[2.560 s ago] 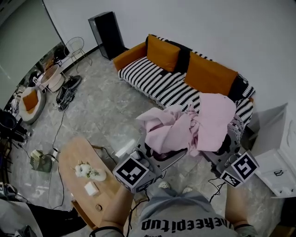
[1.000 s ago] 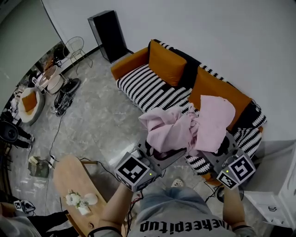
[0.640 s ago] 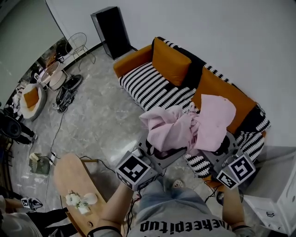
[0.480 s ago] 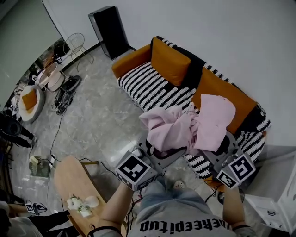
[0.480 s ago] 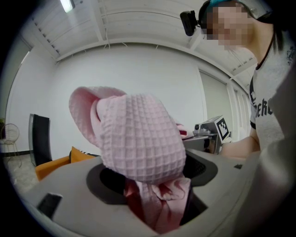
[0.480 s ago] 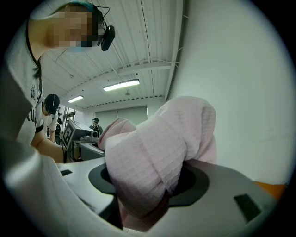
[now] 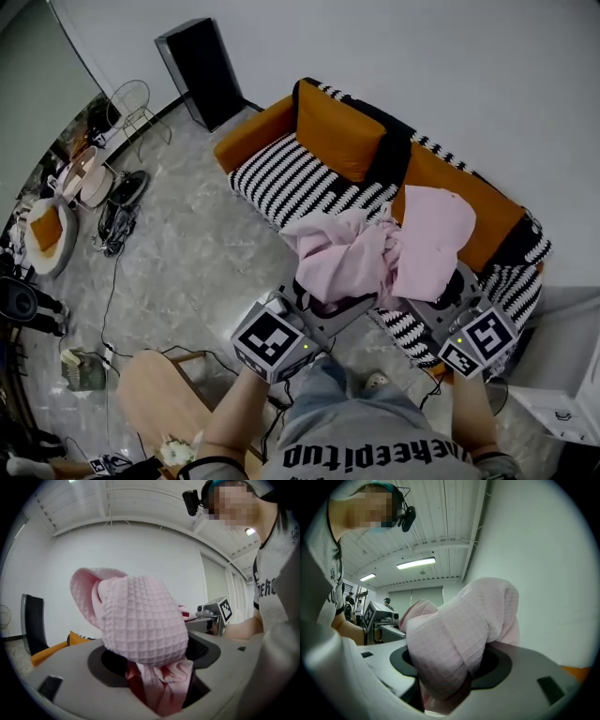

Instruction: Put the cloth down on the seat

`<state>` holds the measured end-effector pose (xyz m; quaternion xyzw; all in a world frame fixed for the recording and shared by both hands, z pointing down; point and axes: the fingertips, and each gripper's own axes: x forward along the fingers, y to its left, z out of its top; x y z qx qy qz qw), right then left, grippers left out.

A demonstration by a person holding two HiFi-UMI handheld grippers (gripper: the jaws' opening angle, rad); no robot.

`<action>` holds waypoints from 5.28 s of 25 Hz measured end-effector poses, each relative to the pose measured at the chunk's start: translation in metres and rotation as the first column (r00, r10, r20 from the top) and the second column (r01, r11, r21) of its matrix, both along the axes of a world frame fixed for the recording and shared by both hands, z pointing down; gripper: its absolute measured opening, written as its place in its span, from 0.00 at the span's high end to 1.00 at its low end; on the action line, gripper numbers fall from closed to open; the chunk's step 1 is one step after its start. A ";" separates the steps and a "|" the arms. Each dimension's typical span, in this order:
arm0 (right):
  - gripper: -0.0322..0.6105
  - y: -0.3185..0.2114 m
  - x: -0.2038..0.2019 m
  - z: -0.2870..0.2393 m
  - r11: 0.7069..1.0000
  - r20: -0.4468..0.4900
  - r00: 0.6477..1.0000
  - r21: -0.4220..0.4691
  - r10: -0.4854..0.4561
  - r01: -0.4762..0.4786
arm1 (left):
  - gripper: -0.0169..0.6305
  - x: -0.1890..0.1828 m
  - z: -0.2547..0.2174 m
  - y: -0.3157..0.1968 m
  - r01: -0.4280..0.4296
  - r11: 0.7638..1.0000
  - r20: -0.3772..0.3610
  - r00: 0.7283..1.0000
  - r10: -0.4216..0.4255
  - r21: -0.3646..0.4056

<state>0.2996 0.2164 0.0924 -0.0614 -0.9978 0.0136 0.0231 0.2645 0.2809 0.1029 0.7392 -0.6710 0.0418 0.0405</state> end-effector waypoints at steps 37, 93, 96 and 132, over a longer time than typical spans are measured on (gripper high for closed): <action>0.54 -0.049 -0.156 0.024 0.985 -0.058 0.984 -0.021 0.169 -0.171 | 0.39 -0.166 0.025 -0.056 -0.160 0.986 -0.055 0.986 0.158 -0.046; 0.54 -0.248 -0.184 0.046 0.827 -0.105 0.831 -0.091 0.546 -0.555 | 0.39 -0.213 0.047 -0.279 -0.555 0.811 -0.061 0.830 0.554 -0.187; 0.54 -0.248 -0.201 0.048 0.799 -0.120 0.804 -0.096 0.582 -0.593 | 0.39 -0.231 0.050 -0.282 -0.591 0.783 -0.070 0.804 0.590 -0.194; 0.54 -0.233 -0.256 0.156 0.600 -0.335 0.617 -0.165 0.712 -0.783 | 0.39 -0.290 0.156 -0.281 -0.764 0.567 -0.198 0.634 0.747 -0.309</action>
